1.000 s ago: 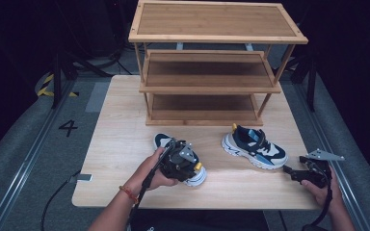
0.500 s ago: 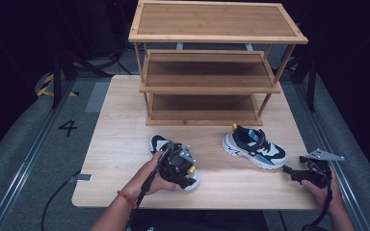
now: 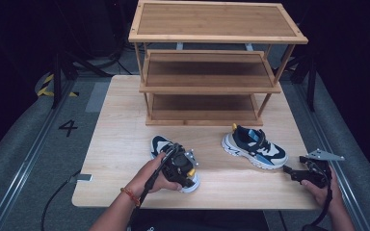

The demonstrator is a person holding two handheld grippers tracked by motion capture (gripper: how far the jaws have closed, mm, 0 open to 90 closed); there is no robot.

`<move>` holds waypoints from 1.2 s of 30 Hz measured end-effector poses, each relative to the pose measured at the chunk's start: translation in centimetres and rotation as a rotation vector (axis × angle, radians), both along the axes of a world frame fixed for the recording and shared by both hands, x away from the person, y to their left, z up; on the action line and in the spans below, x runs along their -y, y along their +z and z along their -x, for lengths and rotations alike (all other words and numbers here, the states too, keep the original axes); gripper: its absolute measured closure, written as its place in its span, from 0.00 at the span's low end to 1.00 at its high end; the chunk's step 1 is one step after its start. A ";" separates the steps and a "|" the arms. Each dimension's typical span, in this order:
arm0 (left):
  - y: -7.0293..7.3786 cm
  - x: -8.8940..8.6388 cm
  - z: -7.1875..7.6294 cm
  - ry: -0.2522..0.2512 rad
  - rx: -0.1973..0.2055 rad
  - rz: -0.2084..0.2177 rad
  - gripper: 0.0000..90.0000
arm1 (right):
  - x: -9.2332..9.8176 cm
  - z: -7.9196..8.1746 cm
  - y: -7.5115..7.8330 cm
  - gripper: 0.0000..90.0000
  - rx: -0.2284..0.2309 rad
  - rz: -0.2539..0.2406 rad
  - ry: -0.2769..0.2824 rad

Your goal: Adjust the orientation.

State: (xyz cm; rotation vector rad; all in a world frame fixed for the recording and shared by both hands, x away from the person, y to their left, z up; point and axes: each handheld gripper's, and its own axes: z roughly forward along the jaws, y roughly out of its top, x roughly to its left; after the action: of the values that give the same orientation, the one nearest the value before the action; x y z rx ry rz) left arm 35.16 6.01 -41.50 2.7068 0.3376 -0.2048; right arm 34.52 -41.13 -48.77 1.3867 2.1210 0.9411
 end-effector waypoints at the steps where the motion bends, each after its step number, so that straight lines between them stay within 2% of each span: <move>1: 0.0 0.0 0.0 0.000 0.000 0.000 0.76 | 0.0 0.0 0.0 0.18 0.000 0.000 0.000; 2: 0.2 -0.3 0.1 -0.032 -0.015 -0.035 0.76 | 0.0 0.0 0.0 0.18 0.000 0.000 0.000; 4: 0.2 -0.5 0.1 -0.037 -0.021 -0.040 0.74 | 0.0 0.0 0.0 0.18 0.000 0.000 0.000; 5: 0.5 -0.8 0.1 -0.028 -0.018 -0.042 0.73 | 0.0 0.0 0.0 0.18 0.000 0.000 0.000; 6: 0.7 -0.9 0.1 -0.018 -0.030 -0.029 0.71 | 0.0 0.0 0.0 0.18 0.000 0.000 0.000; 8: 1.2 -1.0 0.2 -0.010 -0.027 -0.004 0.65 | 0.0 0.0 0.0 0.18 0.000 0.000 0.000; 10: 1.5 -0.7 0.3 0.001 -0.013 -0.032 0.64 | 0.0 0.0 0.0 0.18 0.000 0.000 0.000; 12: 1.3 -0.3 0.2 0.026 -0.020 -0.020 0.63 | 0.0 0.0 0.0 0.18 0.000 0.001 0.000; 13: 1.2 -0.1 0.1 0.037 -0.021 -0.027 0.63 | 0.0 0.0 0.0 0.18 0.000 0.000 0.000; 15: 1.0 0.2 -0.1 0.050 -0.013 -0.039 0.69 | 0.0 0.0 0.0 0.18 0.000 0.001 0.000; 19: 1.2 0.4 -0.5 0.009 -0.030 -0.045 0.76 | 0.0 0.0 0.0 0.18 0.000 0.001 0.000; 21: 1.2 0.8 -0.5 -0.049 -0.021 -0.064 0.79 | 0.0 0.0 0.0 0.18 0.000 0.000 0.000; 23: 1.2 1.3 -0.3 -0.098 -0.014 -0.059 0.81 | 0.0 0.0 0.0 0.18 0.000 0.001 0.000; 24: 1.2 1.3 -0.3 -0.098 -0.014 -0.059 0.81 | 0.0 0.0 0.0 0.18 0.000 0.001 0.000; 28: 1.2 3.0 0.1 -0.171 0.009 -0.052 0.81 | 0.0 0.0 0.0 0.18 0.000 0.000 0.000; 31: 1.3 3.8 -0.1 -0.186 0.022 -0.063 0.80 | 0.0 0.0 0.0 0.18 0.000 0.001 0.000; 33: 1.4 3.8 -0.5 -0.195 0.015 -0.062 0.79 | 0.0 0.0 0.0 0.18 0.000 0.001 0.000; 36: 1.5 3.4 -0.8 -0.188 0.027 -0.075 0.79 | 0.0 0.0 0.0 0.18 0.000 0.001 0.000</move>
State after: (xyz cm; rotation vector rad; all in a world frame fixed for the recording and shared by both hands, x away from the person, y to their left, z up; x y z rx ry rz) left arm 36.00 2.64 -40.01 2.8128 0.0839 -0.2125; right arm 34.51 -41.13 -48.77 1.3866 2.1209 0.9404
